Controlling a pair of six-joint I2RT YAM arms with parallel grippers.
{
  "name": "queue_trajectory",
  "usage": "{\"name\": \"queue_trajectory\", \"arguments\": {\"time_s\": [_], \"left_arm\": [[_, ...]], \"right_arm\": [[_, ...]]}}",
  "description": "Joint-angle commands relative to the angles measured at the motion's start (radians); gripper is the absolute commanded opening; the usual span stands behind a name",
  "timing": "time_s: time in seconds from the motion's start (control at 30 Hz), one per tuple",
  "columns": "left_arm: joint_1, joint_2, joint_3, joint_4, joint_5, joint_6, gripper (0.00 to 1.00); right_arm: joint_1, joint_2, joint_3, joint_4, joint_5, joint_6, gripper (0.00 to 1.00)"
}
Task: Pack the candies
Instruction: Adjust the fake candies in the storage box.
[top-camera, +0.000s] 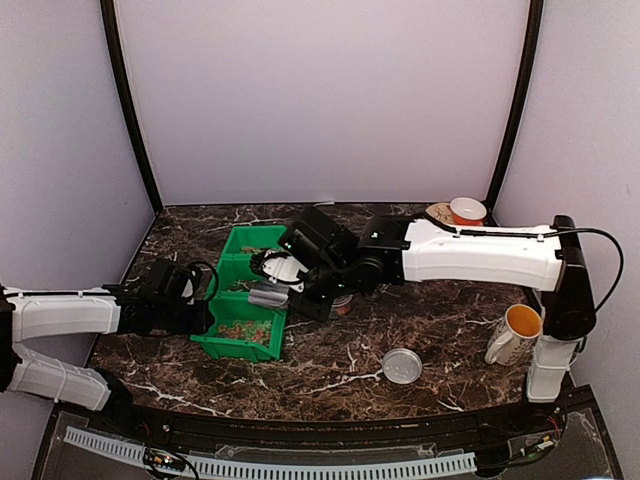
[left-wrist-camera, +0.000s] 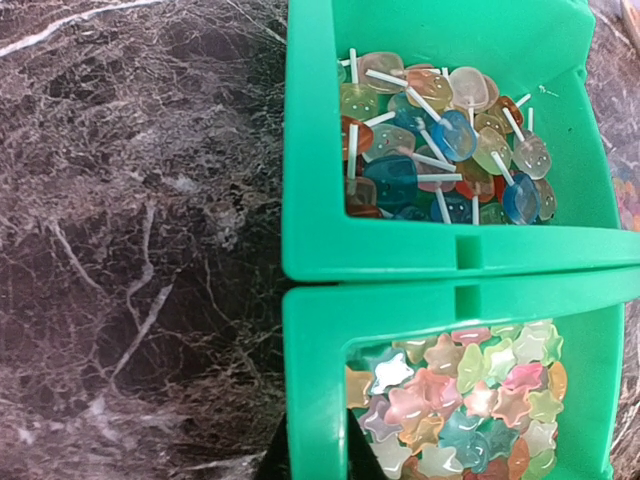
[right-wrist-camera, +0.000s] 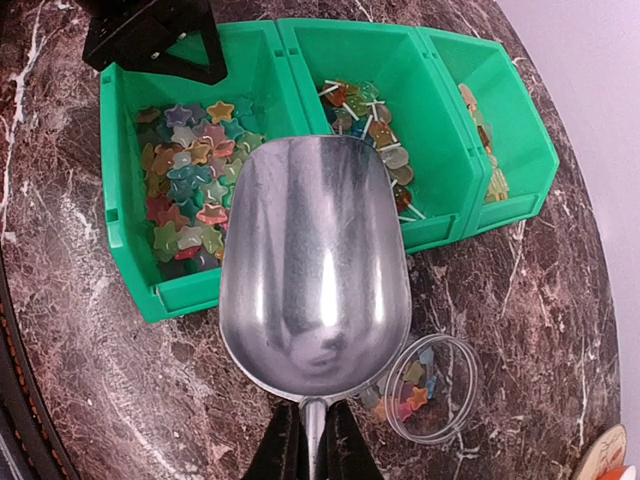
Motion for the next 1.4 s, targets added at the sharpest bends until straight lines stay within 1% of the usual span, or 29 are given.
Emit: {"name": "queue_trajectory", "arguments": {"time_s": [0.0,0.23,0.3,0.4,0.47,0.57,0.67,0.73,0.83,0.93,1.07,1.17,1.23,1.37], "left_arm": [[0.000,-0.064,-0.035,0.307,0.090,-0.075,0.00],[0.004,-0.112,-0.126,0.466,0.163,-0.119,0.00],[0.008,-0.128,-0.154,0.534,0.194,-0.135,0.00],[0.022,-0.140,-0.204,0.616,0.234,-0.188,0.00],[0.035,-0.134,-0.227,0.643,0.263,-0.237,0.00],[0.053,-0.086,-0.228,0.647,0.328,-0.329,0.00],[0.055,-0.034,-0.235,0.709,0.409,-0.394,0.00],[0.055,-0.017,-0.239,0.752,0.437,-0.401,0.00],[0.055,-0.024,-0.219,0.686,0.407,-0.355,0.00],[0.055,-0.049,-0.204,0.622,0.372,-0.301,0.00],[0.056,-0.087,-0.124,0.402,0.268,-0.175,0.00],[0.054,-0.103,-0.086,0.303,0.202,-0.105,0.00],[0.055,-0.105,-0.068,0.258,0.175,-0.082,0.00],[0.053,-0.090,-0.047,0.220,0.158,-0.078,0.00]], "right_arm": [[-0.004,-0.083,-0.054,0.099,-0.027,0.038,0.00],[-0.005,-0.218,-0.169,0.234,-0.051,0.071,0.00],[-0.008,-0.259,-0.196,0.266,-0.056,0.078,0.00],[-0.008,-0.340,-0.237,0.335,-0.078,0.086,0.00],[-0.007,-0.372,-0.256,0.363,-0.106,0.091,0.00],[-0.009,-0.382,-0.256,0.361,-0.115,0.099,0.00],[-0.008,-0.366,-0.242,0.332,-0.117,0.100,0.00],[-0.009,-0.353,-0.235,0.319,-0.117,0.101,0.00],[-0.007,-0.334,-0.221,0.295,-0.136,0.101,0.00],[-0.008,-0.303,-0.183,0.235,-0.148,0.094,0.00],[-0.008,-0.209,-0.088,0.082,-0.121,0.064,0.00],[-0.008,-0.141,-0.019,-0.023,-0.104,0.034,0.00],[-0.007,-0.095,0.034,-0.093,-0.104,0.016,0.00],[0.009,-0.008,0.115,-0.202,-0.087,-0.024,0.00]]}}
